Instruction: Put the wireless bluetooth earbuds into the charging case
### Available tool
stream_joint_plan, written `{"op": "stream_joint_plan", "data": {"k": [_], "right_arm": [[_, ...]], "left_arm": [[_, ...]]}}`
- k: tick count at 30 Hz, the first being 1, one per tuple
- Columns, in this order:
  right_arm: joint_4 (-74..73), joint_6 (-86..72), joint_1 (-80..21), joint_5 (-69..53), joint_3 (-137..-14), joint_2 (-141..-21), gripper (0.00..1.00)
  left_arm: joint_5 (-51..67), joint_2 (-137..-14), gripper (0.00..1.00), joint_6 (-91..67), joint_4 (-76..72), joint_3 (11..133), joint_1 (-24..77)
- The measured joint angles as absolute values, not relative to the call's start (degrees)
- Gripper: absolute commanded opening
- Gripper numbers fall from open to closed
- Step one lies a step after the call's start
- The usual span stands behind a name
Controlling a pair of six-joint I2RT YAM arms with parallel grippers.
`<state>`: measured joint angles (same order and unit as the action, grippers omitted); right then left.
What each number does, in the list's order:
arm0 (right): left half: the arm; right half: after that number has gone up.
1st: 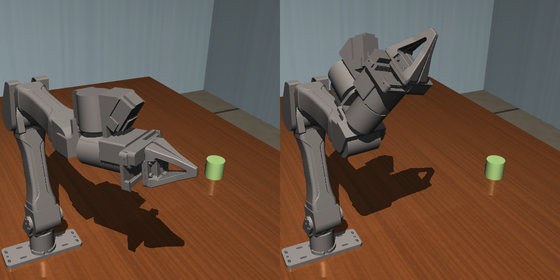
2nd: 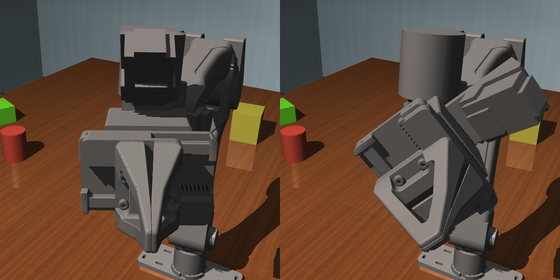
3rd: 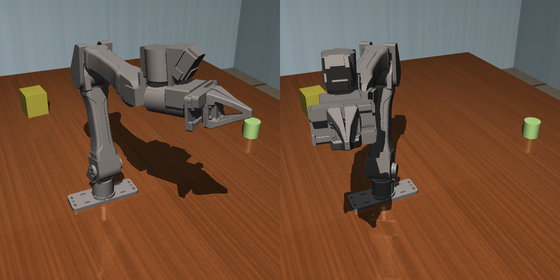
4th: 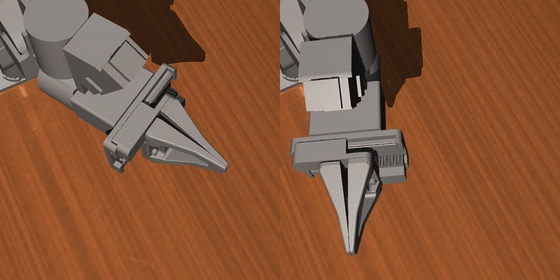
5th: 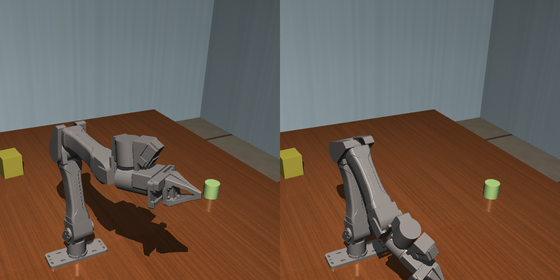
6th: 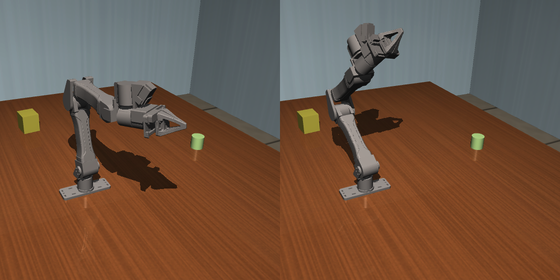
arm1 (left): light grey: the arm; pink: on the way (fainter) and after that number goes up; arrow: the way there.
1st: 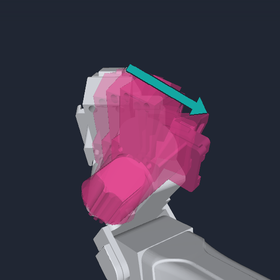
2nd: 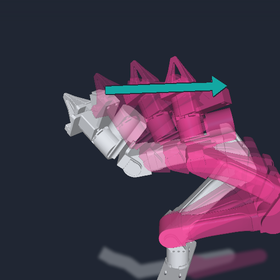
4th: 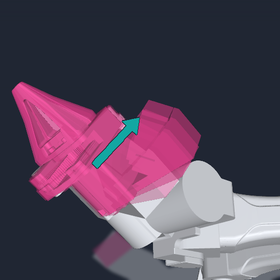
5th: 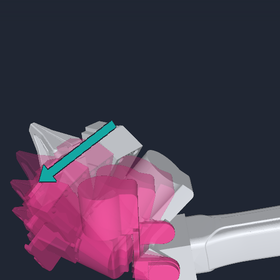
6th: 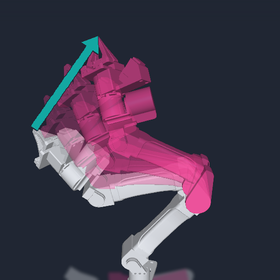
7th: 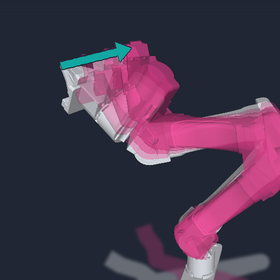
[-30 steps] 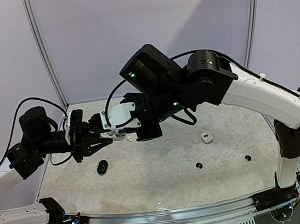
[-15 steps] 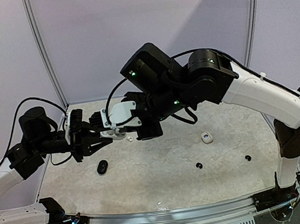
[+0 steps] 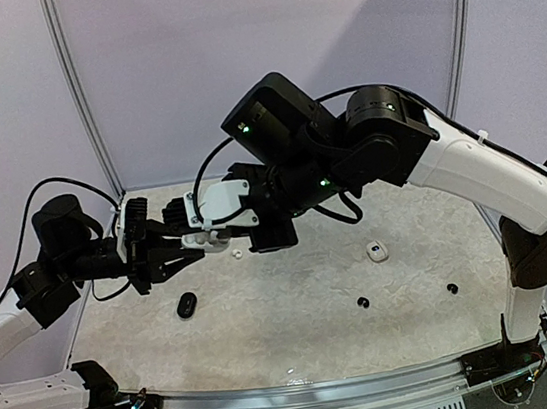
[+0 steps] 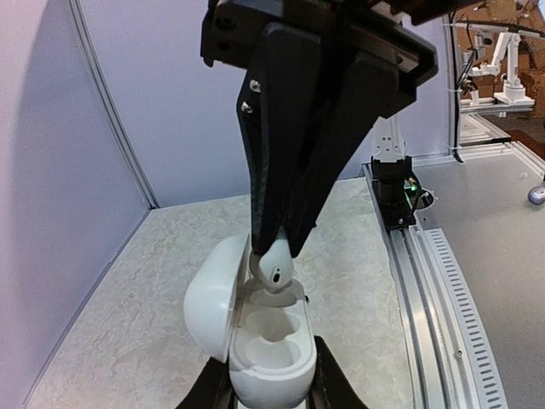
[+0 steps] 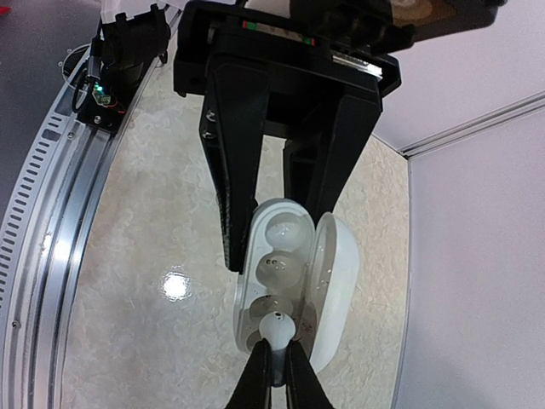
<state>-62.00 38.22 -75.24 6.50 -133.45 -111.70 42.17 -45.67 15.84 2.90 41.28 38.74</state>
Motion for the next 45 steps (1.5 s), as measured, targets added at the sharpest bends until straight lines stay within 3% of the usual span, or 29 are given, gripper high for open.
{"op": "stream_joint_plan", "data": {"k": [40, 45], "right_arm": [[-61.2, 41.3, -74.9, 5.7, -134.5, -113.4, 0.11], [-61.2, 41.4, -74.9, 5.9, -134.5, -114.0, 0.16]], "left_arm": [[41.6, -45.7, 0.00, 14.0, -0.2, 40.1, 38.8], [41.6, -45.7, 0.00, 12.2, -1.2, 39.2, 38.8]]}}
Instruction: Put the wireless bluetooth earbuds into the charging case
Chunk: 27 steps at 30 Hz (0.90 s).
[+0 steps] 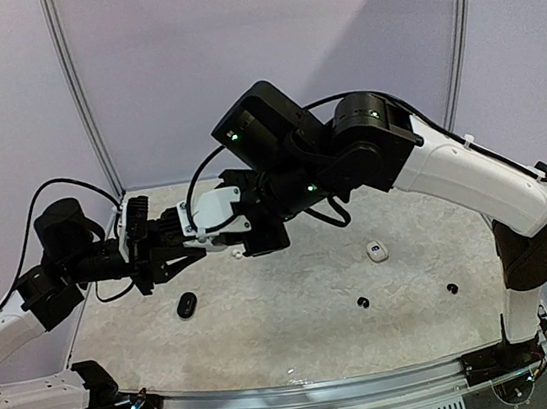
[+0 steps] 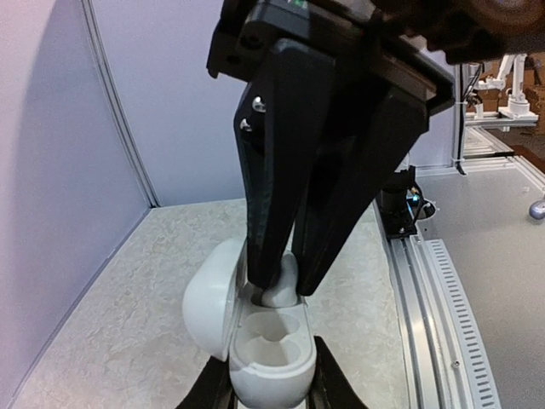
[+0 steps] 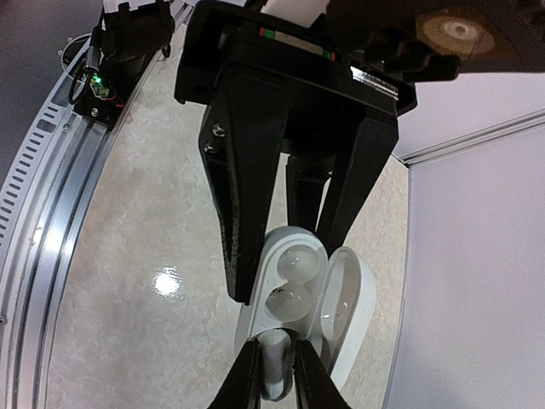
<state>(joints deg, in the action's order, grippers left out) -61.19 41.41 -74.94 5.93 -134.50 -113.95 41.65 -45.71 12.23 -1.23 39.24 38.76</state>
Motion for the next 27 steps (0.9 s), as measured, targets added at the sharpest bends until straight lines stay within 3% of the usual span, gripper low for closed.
{"op": "stream_joint_plan", "data": {"k": [27], "right_arm": [[-60.4, 40.9, -74.5, 6.3, -134.5, -114.0, 0.34]], "left_arm": [[41.1, -45.0, 0.00, 0.4, -8.2, 36.8, 38.7]]}}
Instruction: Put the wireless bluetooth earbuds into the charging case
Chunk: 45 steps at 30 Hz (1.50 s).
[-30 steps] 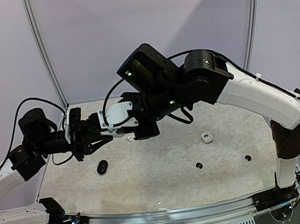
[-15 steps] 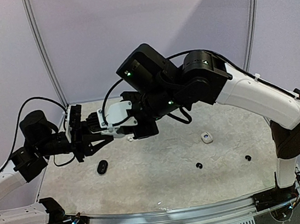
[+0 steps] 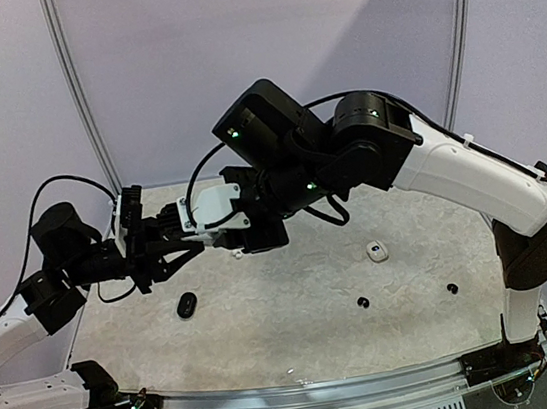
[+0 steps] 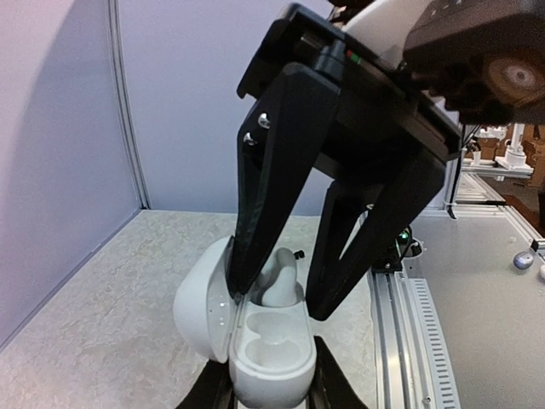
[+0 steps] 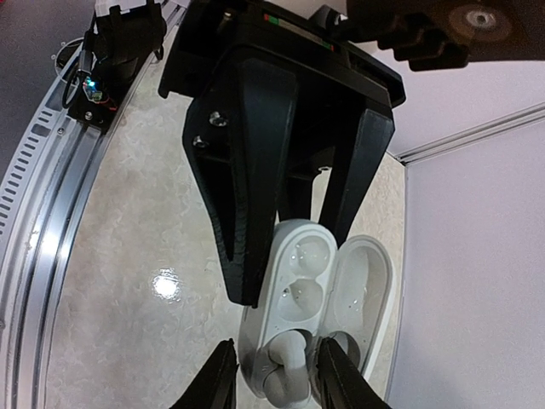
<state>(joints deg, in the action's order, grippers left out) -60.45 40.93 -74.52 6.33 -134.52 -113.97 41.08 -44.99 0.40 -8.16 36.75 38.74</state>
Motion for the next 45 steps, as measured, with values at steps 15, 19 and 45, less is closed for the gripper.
{"op": "stream_joint_plan", "data": {"k": [15, 19, 45], "right_arm": [[-60.3, 40.7, -74.5, 6.3, -134.5, -114.0, 0.48], [-60.1, 40.8, -74.5, 6.4, -134.5, -114.0, 0.52], [-54.7, 38.2, -73.7, 3.9, -132.5, -112.4, 0.41]], "left_arm": [[40.2, -45.0, 0.00, -1.2, -9.2, 36.6, 38.7], [39.7, -45.0, 0.00, -2.0, -9.6, 36.6, 38.7], [38.3, -44.2, 0.00, -3.5, -11.8, 35.6, 38.6]]}}
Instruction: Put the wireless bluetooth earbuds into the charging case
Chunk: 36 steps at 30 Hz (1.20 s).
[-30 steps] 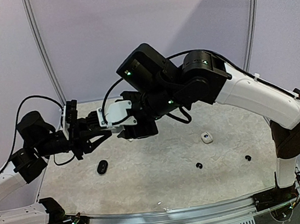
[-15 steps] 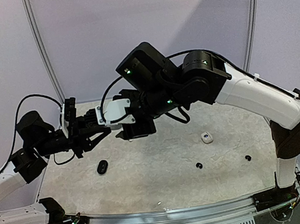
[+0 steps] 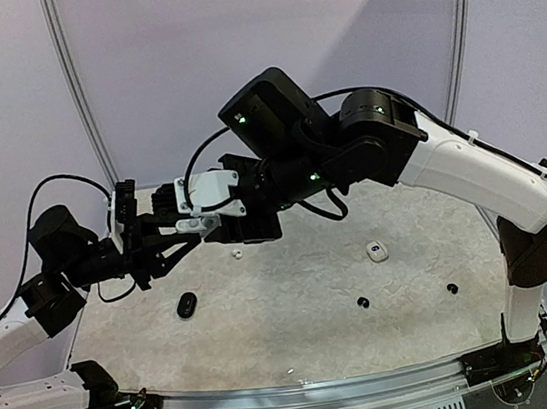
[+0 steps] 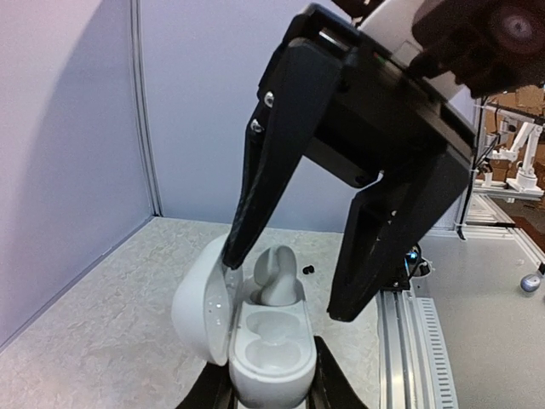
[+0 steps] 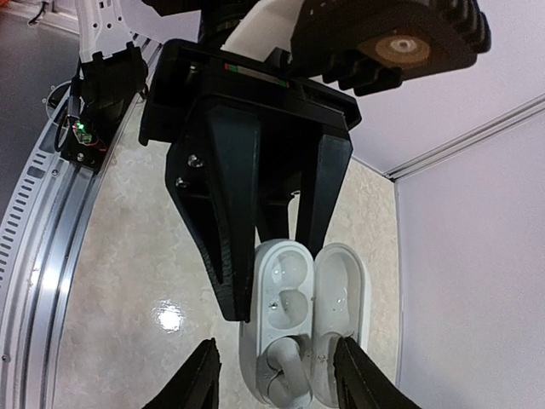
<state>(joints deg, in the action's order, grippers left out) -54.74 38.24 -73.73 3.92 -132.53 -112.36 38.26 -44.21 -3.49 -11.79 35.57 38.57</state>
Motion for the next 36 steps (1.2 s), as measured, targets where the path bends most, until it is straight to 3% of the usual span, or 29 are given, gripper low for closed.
{"op": "stream_joint_plan", "data": {"k": [4, 10, 36], "right_arm": [[-53.7, 37.2, -73.7, 3.7, -132.4, -112.2, 0.26], [-53.5, 36.3, -73.5, 2.4, -132.3, -112.0, 0.17], [-51.9, 34.8, -71.4, -2.5, -129.3, -109.9, 0.05]], "left_arm": [[38.6, -43.8, 0.00, -3.5, -11.7, 35.5, 38.6], [38.6, -43.7, 0.00, -3.4, -11.8, 35.4, 38.6], [40.0, -43.6, 0.00, -3.3, -11.5, 35.3, 38.5]]}}
